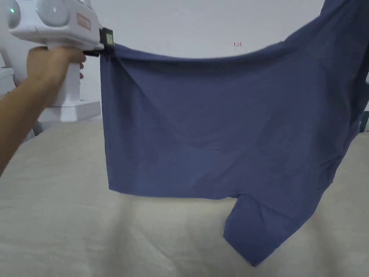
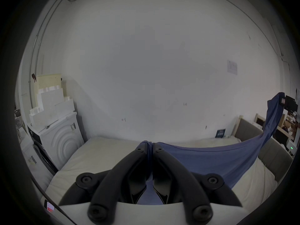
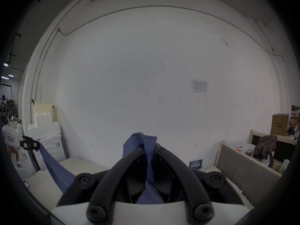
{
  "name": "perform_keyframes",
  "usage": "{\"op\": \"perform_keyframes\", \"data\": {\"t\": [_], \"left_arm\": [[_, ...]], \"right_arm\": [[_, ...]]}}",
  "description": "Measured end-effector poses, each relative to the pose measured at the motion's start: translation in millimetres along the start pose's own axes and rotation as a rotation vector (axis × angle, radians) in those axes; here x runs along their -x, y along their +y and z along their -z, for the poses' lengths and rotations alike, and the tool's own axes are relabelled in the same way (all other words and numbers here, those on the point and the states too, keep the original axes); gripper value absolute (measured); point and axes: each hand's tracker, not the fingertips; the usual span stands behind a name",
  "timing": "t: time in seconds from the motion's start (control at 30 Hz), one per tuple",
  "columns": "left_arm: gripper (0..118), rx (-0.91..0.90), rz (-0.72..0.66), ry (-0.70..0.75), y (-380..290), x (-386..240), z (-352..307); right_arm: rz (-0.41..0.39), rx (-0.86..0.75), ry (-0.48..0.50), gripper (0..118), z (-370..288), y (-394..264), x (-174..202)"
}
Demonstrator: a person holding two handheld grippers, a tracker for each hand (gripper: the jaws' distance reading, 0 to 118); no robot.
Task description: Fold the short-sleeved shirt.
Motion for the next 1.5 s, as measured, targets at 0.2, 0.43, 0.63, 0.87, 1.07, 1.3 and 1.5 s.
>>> {"op": "perform_keyframes", "data": {"t": [0.2, 0.43, 0.63, 0.87, 1.07, 1.3, 1.5], "left_arm": [[3, 0.142, -0.003, -0.011, -76.3, 4.7, 44.7], [3, 0.241, -0.018, -0.005, -145.4, 10.4, 70.1], [3, 0.308, -0.006, -0.004, -192.9, 8.2, 81.0], [3, 0.371, -0.019, -0.027, -251.3, 14.1, 52.3], [3, 0.418, -0.039, -0.036, -306.9, 27.1, 6.6], [3, 0.499, -0.045, -0.032, -380.1, 38.7, -53.8], [3, 0.570, -0.071, -0.017, -434.5, 49.1, -97.0]], "right_arm": [[0.049, 0.149, -0.007, 4, -1.8, -84.2, -1.5], [0.071, 0.275, -0.048, 4, -10.1, -160.5, -5.5], [0.082, 0.359, -0.067, 4, 18.5, -212.5, -42.5], [0.087, 0.424, -0.053, 4, -17.5, -260.3, -51.4], [0.112, 0.475, -0.028, 4, -82.3, -300.3, -54.2], [0.177, 0.541, -0.018, 4, -177.9, -345.7, -45.3], [0.198, 0.577, -0.012, 4, -244.7, -370.4, -34.8]]}}
